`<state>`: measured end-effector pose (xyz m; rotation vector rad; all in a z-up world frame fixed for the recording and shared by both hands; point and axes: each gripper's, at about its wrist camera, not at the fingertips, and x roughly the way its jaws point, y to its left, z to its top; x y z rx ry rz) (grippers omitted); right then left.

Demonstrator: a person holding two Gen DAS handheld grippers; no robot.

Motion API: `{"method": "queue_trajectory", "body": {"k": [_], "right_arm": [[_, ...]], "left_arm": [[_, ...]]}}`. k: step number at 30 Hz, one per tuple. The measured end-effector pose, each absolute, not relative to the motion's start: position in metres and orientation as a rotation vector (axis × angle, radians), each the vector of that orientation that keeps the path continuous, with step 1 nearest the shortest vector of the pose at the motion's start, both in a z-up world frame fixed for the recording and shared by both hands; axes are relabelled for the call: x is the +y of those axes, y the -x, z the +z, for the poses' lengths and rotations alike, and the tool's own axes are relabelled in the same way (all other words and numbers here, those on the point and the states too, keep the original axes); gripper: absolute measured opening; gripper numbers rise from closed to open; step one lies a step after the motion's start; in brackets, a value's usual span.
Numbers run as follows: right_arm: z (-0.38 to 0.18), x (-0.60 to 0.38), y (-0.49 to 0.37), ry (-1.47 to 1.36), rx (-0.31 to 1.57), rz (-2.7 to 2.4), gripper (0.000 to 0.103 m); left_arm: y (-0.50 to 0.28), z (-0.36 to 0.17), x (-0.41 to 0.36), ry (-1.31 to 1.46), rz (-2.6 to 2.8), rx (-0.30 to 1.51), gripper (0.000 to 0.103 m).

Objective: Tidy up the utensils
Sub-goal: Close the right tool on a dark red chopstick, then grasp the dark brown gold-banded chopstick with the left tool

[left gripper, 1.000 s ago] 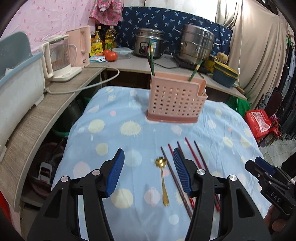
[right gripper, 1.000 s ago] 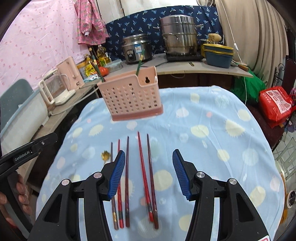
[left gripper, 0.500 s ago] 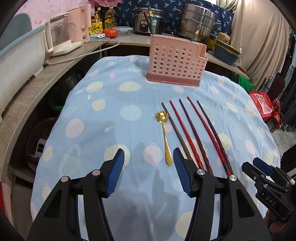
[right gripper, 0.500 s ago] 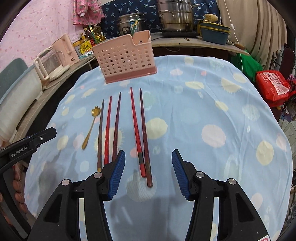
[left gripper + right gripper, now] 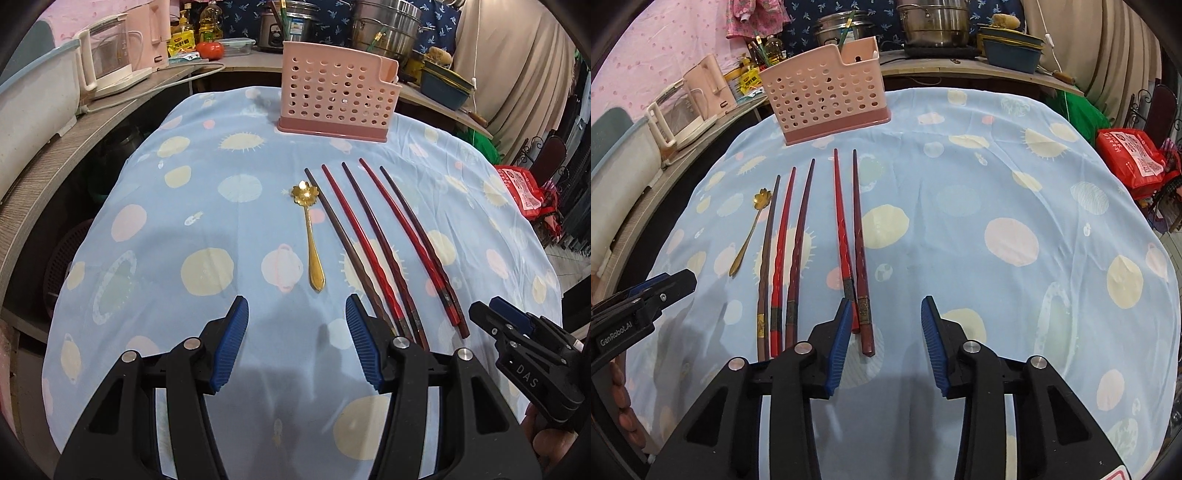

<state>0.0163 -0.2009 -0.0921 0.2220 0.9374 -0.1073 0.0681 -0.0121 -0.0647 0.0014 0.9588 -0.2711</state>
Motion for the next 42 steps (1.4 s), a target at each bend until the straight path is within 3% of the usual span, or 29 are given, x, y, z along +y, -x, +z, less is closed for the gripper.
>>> {"method": "queue_trajectory", "body": {"k": [9,20,24,30,42], "right_arm": [[-0.103,-0.192,-0.024,-0.195,0.970,-0.091,0.018],[-0.108,-0.190,-0.029,-0.172,0.978,-0.094,0.018],[-0.108,-0.191,-0.028,-0.164,0.977,-0.101,0.010],[-0.107,-0.194,-0.024,-0.185,0.981,-0.101,0.007],[-0.107,-0.198,-0.016,-0.216,0.985,-0.092,0.007]], "left_arm": [[-0.067,-0.068,-0.013,-0.008,-0.270,0.969,0.052],[-0.067,-0.072,-0.015,-0.012,-0.282,0.978,0.052],[-0.066,-0.072,-0.016,-0.006,-0.288,0.984,0.052],[-0.060,-0.071,-0.027,0.001,-0.327,0.993,0.052],[-0.053,-0.077,-0.060,-0.056,-0.392,1.001,0.052]]}}
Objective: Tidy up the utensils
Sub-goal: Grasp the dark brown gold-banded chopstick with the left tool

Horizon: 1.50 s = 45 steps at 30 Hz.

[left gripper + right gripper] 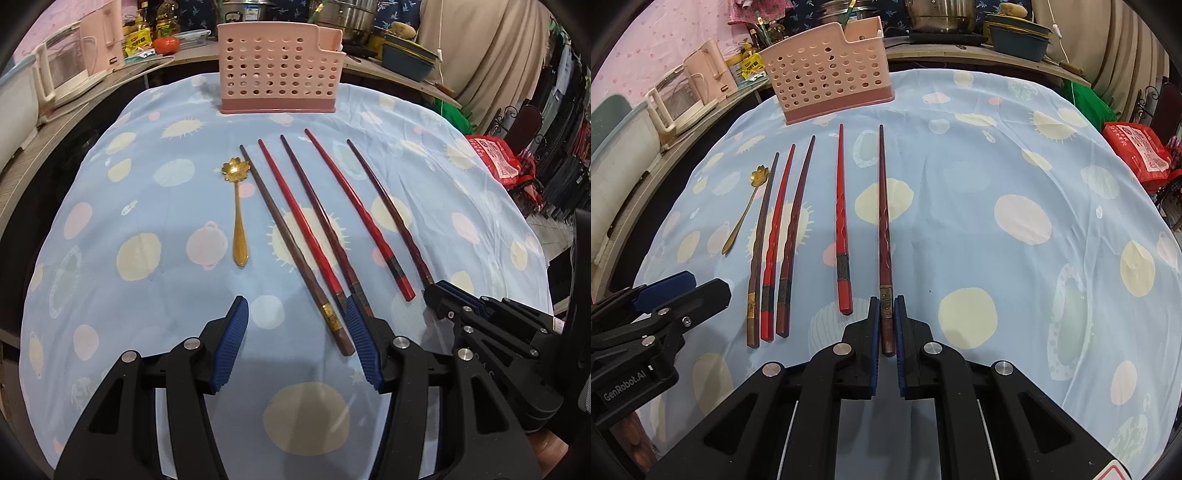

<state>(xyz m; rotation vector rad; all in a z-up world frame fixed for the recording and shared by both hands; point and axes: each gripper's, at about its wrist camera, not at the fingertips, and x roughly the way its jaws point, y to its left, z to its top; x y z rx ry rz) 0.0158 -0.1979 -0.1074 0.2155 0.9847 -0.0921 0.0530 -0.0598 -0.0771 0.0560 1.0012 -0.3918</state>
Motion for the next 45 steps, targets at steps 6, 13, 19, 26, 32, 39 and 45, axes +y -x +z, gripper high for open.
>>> {"method": "queue_trajectory", "body": {"k": [6,13,19,26,32,39,45], "right_arm": [[-0.108,-0.199,-0.014,-0.225,0.985,-0.090,0.007],[-0.108,-0.199,-0.015,-0.224,0.985,-0.091,0.007],[-0.108,-0.199,-0.015,-0.222,0.986,-0.091,0.007],[-0.108,-0.198,-0.015,-0.221,0.986,-0.090,0.007],[-0.109,-0.196,-0.015,-0.217,0.987,-0.088,0.007],[-0.107,-0.194,-0.014,-0.214,0.983,-0.083,0.007],[-0.093,-0.194,-0.009,-0.220,0.953,-0.076,0.007]], "left_arm": [[-0.058,-0.094,-0.065,-0.041,-0.392,1.057,0.052],[-0.058,-0.101,-0.059,-0.039,-0.394,1.070,0.045],[-0.056,-0.102,-0.054,-0.040,-0.393,1.060,0.043],[-0.056,-0.102,-0.051,-0.039,-0.398,1.052,0.031],[-0.057,-0.103,-0.043,-0.006,-0.414,1.053,0.018],[-0.059,-0.103,-0.037,0.035,-0.451,1.065,0.009],[-0.055,-0.090,-0.032,0.049,-0.453,1.042,0.009]]}}
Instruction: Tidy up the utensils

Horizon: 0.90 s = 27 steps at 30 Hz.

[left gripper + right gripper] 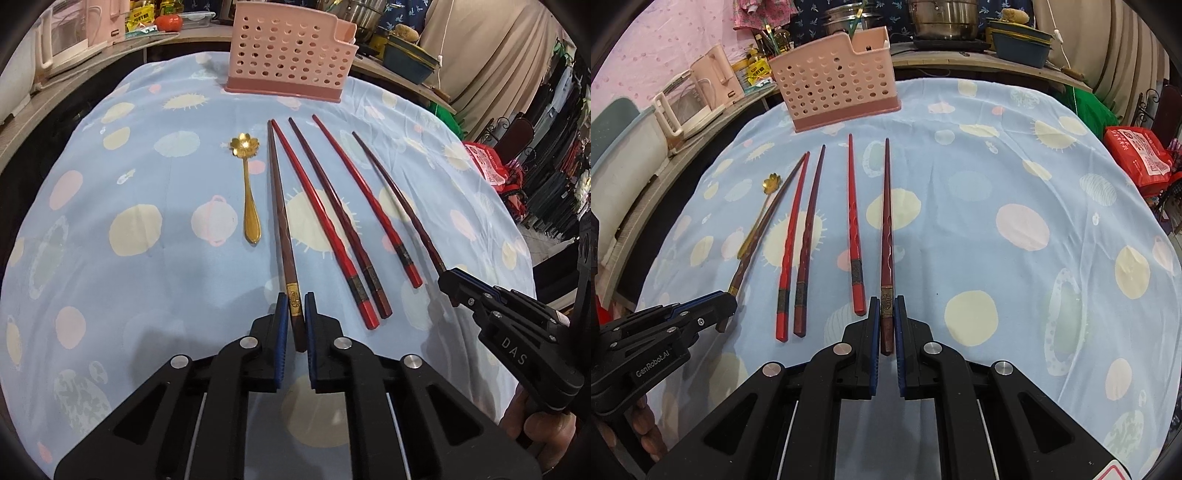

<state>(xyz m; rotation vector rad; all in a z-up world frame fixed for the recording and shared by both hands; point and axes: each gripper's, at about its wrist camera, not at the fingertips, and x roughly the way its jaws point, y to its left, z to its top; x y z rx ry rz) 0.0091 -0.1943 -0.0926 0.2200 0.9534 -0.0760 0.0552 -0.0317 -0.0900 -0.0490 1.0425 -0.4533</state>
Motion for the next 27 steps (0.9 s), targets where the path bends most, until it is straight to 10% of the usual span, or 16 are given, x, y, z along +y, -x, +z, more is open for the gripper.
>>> {"method": "queue_trajectory", "body": {"k": [27], "right_arm": [[0.057,-0.213,-0.036,-0.221,0.632,-0.043,0.007]], "left_arm": [[-0.097,0.050,-0.013,0.056,-0.427,0.739,0.000]]}}
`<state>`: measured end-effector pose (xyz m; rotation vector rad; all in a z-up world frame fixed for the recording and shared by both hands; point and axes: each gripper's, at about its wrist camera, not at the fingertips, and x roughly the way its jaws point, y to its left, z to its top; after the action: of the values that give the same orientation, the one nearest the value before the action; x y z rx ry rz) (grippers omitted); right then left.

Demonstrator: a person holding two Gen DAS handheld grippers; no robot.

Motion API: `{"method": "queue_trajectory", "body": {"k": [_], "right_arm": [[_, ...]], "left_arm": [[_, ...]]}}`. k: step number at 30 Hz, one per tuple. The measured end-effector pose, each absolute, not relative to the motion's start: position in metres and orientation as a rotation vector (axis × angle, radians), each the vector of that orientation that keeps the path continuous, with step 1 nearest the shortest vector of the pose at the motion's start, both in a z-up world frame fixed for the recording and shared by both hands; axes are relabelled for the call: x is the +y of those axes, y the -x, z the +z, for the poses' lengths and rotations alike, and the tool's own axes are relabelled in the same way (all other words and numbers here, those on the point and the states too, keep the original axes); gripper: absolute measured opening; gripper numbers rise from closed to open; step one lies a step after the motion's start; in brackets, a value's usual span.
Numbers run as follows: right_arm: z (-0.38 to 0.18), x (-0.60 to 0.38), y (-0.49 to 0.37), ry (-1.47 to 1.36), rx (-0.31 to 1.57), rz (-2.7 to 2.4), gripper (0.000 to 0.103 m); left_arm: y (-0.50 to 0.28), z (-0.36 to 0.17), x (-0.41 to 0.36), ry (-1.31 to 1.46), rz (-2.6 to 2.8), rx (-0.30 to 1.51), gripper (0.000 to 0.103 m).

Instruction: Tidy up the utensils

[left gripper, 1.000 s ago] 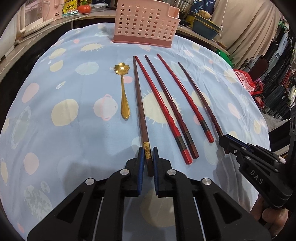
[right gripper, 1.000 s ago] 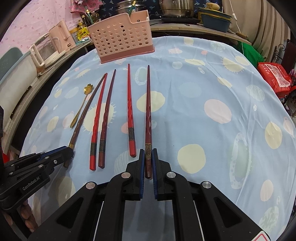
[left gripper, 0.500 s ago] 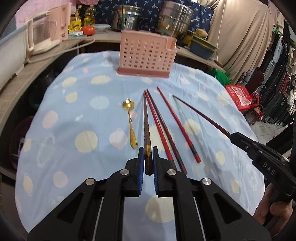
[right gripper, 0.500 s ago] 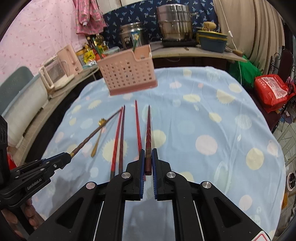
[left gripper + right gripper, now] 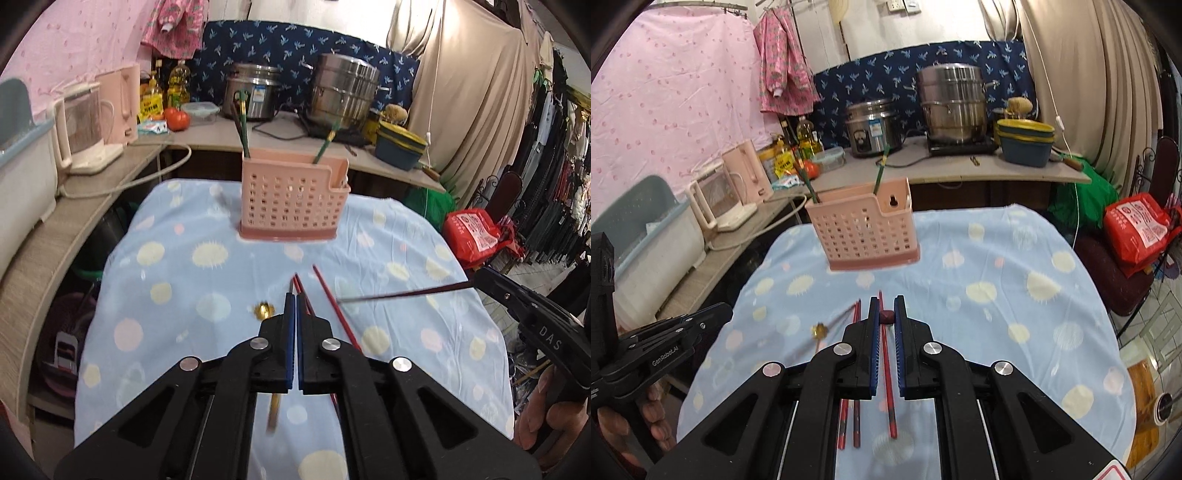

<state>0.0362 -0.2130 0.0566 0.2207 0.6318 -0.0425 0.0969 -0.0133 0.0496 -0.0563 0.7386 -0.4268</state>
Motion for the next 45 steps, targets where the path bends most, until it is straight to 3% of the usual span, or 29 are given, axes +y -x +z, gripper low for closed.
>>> {"method": "queue_trajectory", "body": {"k": [6,11,12,14,17,23,28,30,34,45], "right_arm": [[0.076,-0.216,-0.051,-0.214,0.589,-0.048,0.007],[0.069,-0.217,-0.047,-0.224,0.593,-0.056,0.007],[0.068,-0.217,-0.044,-0.228,0.592,-0.058,0.007],[0.067,-0.217,-0.038,-0.239,0.595,-0.058,0.007],[0.066,-0.218,-0.032,-0.248,0.601,-0.061,0.007],[0.064,-0.218,-0.025,-0.263,0.610,-0.066,0.007],[0.062,-0.217,-0.023,-0.262,0.613,-0.062,0.007],[0.061,-0.215,-0.023,-0.262,0.616,-0.060,0.007],[0.058,-0.212,-0.022,-0.265,0.622,-0.055,0.007],[0.071,-0.211,-0.024,-0.238,0.587,-0.056,0.007]], "left_arm": [[-0.116,0.073,-0.009,0.061,-0.414,0.698,0.000],[-0.113,0.049,0.000,0.056,-0.411,0.751,0.002],[-0.109,0.036,0.002,0.052,-0.409,0.781,0.004],[-0.103,0.012,0.004,0.049,-0.405,0.831,0.024],[-0.093,-0.023,0.007,0.045,-0.400,0.910,0.031],[-0.077,-0.085,0.004,0.028,-0.413,1.064,0.031],[-0.072,-0.098,-0.004,0.003,-0.433,1.084,0.031],[-0.073,-0.103,-0.005,0.008,-0.437,1.100,0.025],[-0.072,-0.105,-0.005,-0.005,-0.435,1.088,0.009],[-0.077,-0.059,0.000,0.031,-0.456,1.011,0.007]]}}
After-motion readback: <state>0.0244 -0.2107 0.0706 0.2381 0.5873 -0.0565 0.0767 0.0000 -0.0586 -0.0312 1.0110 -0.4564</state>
